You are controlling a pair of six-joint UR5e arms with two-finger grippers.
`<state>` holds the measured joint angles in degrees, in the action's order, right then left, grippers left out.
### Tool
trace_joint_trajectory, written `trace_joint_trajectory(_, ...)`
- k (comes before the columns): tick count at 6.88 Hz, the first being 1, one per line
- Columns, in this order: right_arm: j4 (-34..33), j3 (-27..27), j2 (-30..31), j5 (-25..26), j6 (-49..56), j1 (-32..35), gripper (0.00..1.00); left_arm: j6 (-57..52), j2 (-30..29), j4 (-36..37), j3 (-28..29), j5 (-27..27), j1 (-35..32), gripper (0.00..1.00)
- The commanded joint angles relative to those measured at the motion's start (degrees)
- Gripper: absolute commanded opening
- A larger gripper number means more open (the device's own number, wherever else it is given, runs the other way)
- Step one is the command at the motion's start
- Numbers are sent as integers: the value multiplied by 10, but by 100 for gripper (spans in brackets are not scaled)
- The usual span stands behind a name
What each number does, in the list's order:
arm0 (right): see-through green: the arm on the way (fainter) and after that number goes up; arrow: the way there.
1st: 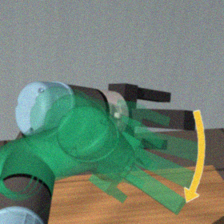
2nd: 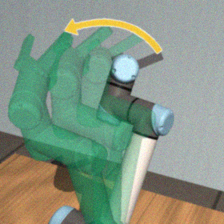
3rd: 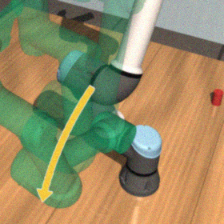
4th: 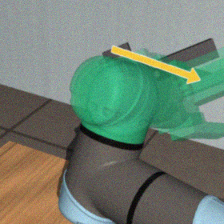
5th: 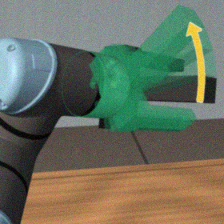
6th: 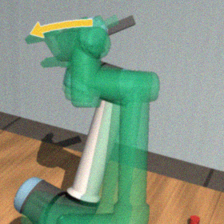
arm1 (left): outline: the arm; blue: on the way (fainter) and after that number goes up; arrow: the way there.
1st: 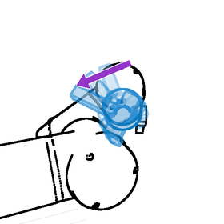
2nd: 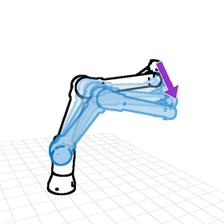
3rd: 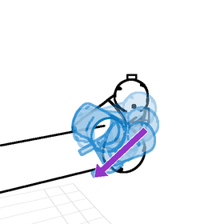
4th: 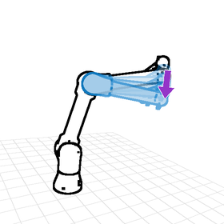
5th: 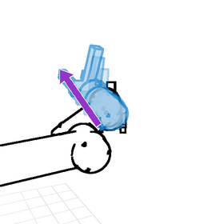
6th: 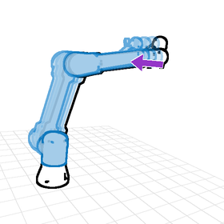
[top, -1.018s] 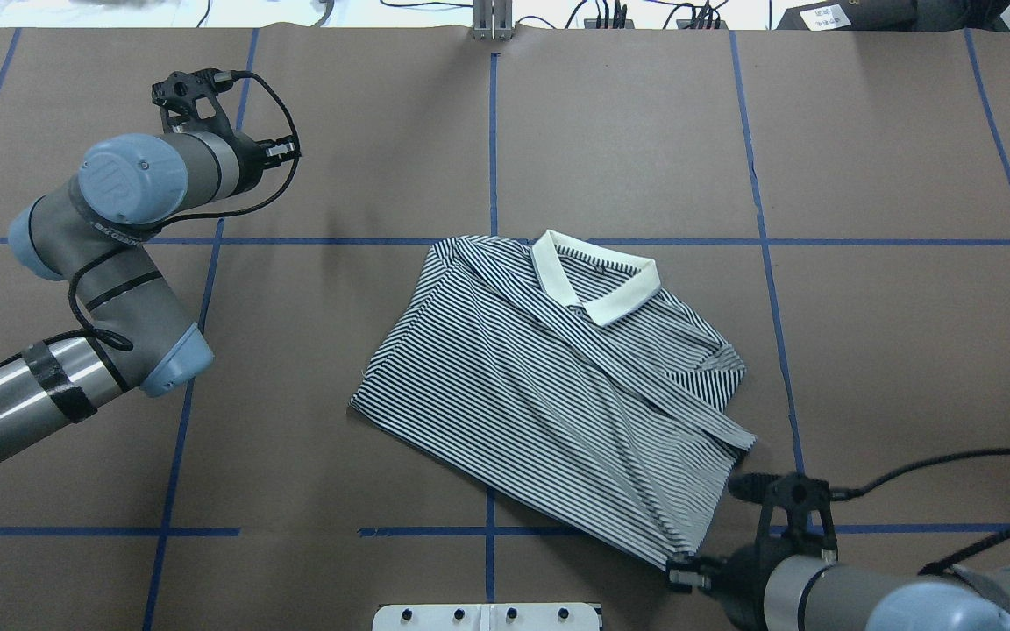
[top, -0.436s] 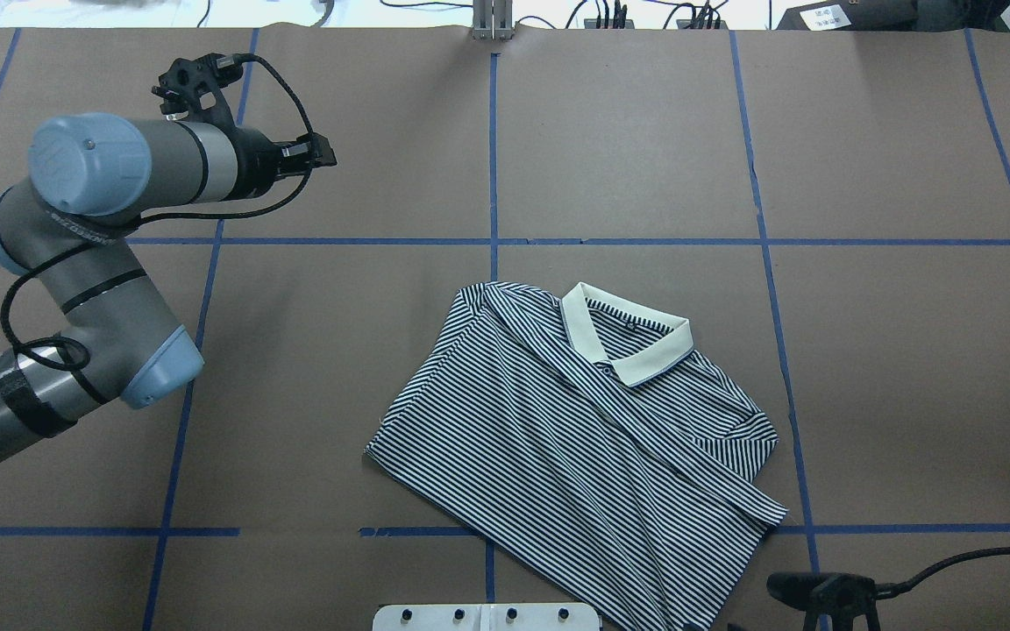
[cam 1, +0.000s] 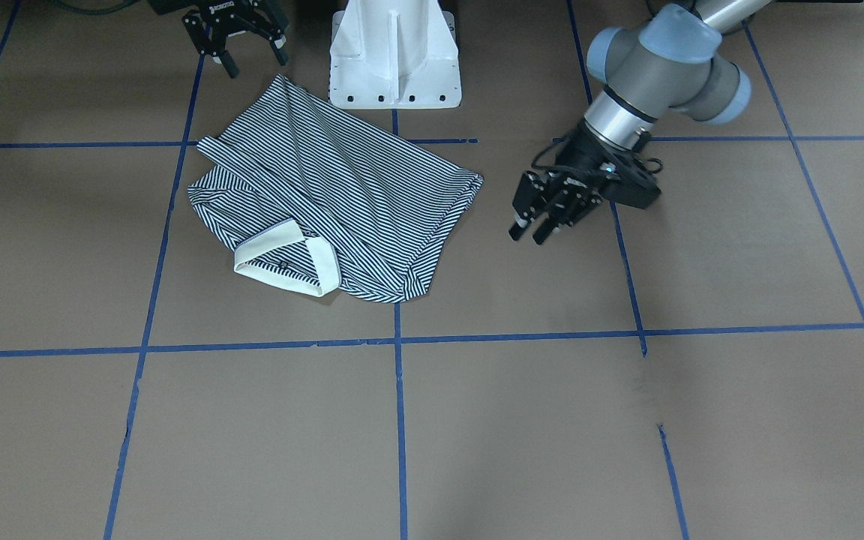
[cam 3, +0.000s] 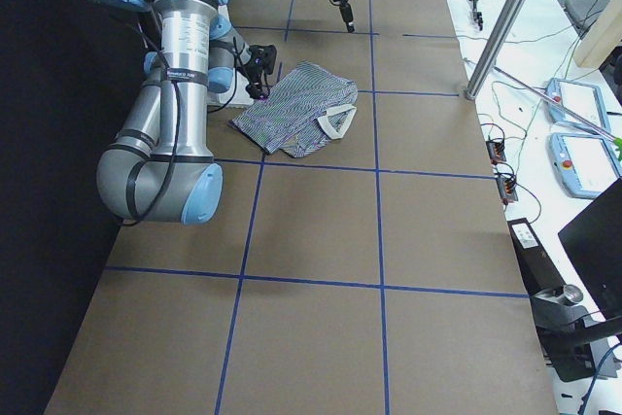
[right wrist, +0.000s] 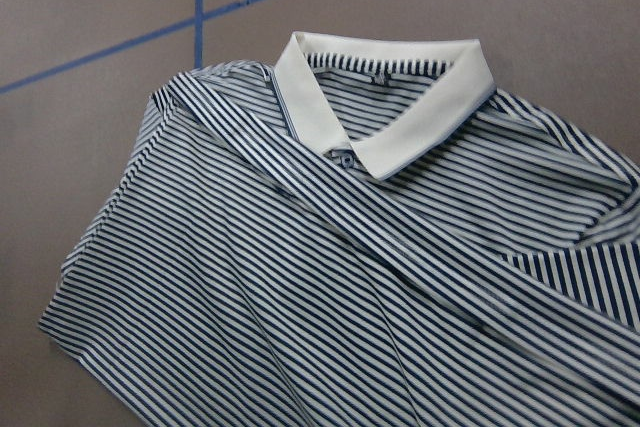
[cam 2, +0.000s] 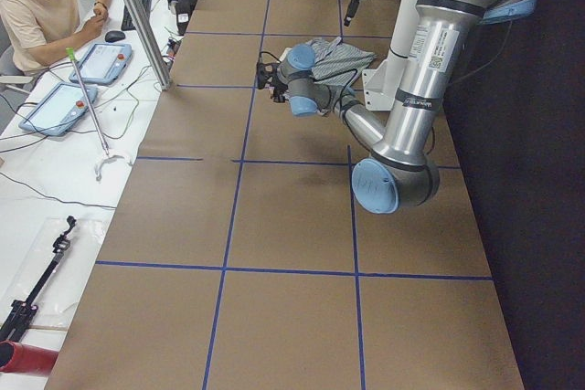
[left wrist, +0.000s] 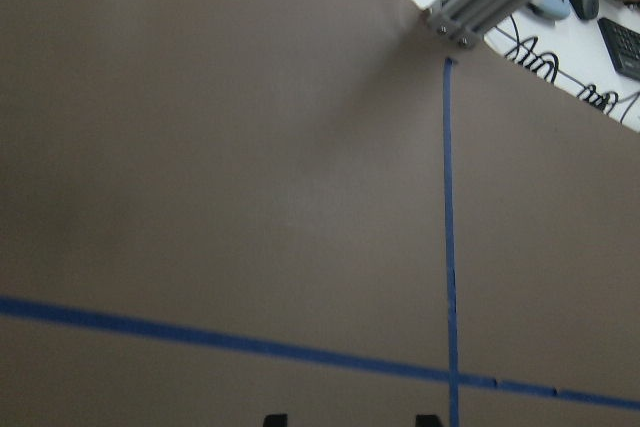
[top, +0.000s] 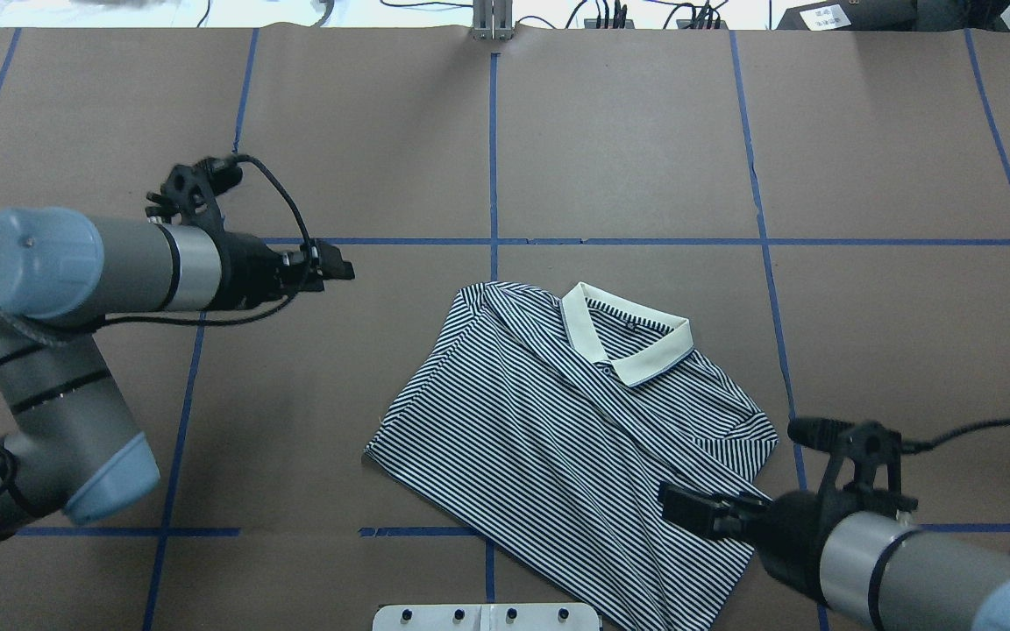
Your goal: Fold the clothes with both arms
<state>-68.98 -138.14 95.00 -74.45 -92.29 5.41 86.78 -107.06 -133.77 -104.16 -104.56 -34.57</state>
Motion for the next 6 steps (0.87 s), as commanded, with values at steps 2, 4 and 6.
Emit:
trace_joint_trajectory(2, 2, 116, -110, -146, 105, 189, 100, -1, -31, 1, 49, 8, 99, 51)
trace_joint_trajectory(4, 2, 118, -112, -145, 109, 194, 100, -2, -43, 1, 65, 8, 114, 50)
trace_joint_trajectory(6, 1, 118, -112, -145, 109, 194, 100, -3, -43, 1, 69, 8, 115, 49)
